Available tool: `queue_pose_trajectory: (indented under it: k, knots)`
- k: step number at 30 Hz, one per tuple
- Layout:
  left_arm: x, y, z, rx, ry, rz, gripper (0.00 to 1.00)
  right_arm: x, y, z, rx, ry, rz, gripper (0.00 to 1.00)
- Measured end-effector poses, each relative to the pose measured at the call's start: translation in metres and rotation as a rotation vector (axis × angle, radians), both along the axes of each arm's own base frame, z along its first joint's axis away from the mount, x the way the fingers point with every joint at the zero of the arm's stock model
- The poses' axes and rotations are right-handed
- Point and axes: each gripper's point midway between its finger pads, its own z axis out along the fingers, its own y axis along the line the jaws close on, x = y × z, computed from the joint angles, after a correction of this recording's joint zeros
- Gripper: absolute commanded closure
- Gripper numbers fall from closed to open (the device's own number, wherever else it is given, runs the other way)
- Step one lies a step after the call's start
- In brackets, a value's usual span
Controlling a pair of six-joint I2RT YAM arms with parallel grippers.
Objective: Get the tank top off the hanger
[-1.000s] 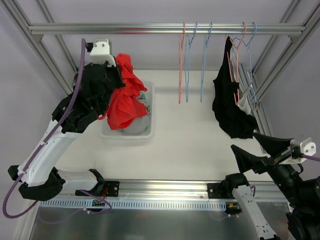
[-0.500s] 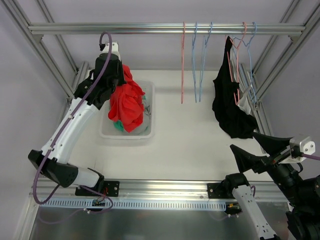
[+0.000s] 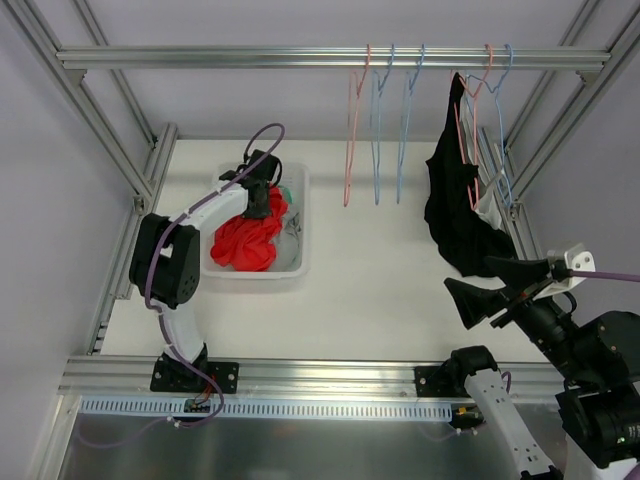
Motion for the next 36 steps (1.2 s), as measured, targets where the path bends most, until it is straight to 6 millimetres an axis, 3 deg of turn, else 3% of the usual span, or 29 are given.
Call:
queue_pose_trajectory:
  k: [3,6,7,8,11,14,15,17,18,20,23,27,29,31,35,36]
  knots:
    - [-0.010,0.003,-0.016,-0.001,0.034,0.025,1.00,0.001,0.000,0.000,-0.001,0.003,-0.001,0.00]
    - [-0.010,0.003,-0.010,-0.015,0.013,0.039,1.00,0.007,0.001,-0.002,-0.005,0.025,-0.004,0.01]
    - [-0.010,0.003,-0.006,-0.019,0.004,0.042,0.96,0.011,0.002,-0.004,-0.007,0.039,-0.005,0.00]
    - [-0.011,0.003,-0.002,-0.023,-0.004,0.043,0.83,0.016,0.002,-0.006,-0.010,0.058,-0.007,0.01]
    - [-0.014,0.005,0.020,-0.038,-0.043,0.042,0.75,0.036,0.002,-0.013,-0.028,0.123,-0.035,0.00]
    - [-0.021,0.007,0.057,-0.061,-0.107,0.031,0.46,0.062,-0.003,-0.015,-0.064,0.194,-0.092,0.01]
    - [-0.022,0.008,0.075,-0.072,-0.137,0.025,0.30,0.071,-0.005,-0.012,-0.079,0.209,-0.110,0.01]
    - [-0.021,0.004,0.117,-0.119,-0.220,0.005,0.20,0.090,-0.008,-0.001,-0.110,0.224,-0.141,0.01]
    - [-0.021,0.003,0.138,-0.141,-0.263,-0.002,0.03,0.099,-0.009,0.004,-0.126,0.226,-0.154,0.00]
    - [-0.025,0.000,0.179,-0.194,-0.352,-0.022,0.01,0.116,-0.012,0.017,-0.150,0.219,-0.179,0.00]
    - [-0.046,-0.001,0.231,-0.276,-0.466,-0.061,0.01,0.143,-0.019,0.036,-0.200,0.213,-0.229,0.04]
    - [-0.088,0.002,0.269,-0.359,-0.557,-0.117,0.01,0.181,-0.032,0.051,-0.249,0.208,-0.305,0.17]
    - [-0.116,0.005,0.273,-0.401,-0.576,-0.150,0.01,0.199,-0.039,0.049,-0.276,0.231,-0.335,0.22]
    - [-0.132,0.005,0.272,-0.424,-0.580,-0.174,0.01,0.219,-0.044,0.045,-0.299,0.255,-0.353,0.28]
    - [-0.171,0.005,0.254,-0.476,-0.559,-0.242,0.01,0.255,-0.052,0.035,-0.329,0.294,-0.366,0.33]
    - [-0.178,0.005,0.250,-0.482,-0.557,-0.254,0.01,0.263,-0.054,0.031,-0.334,0.308,-0.368,0.39]
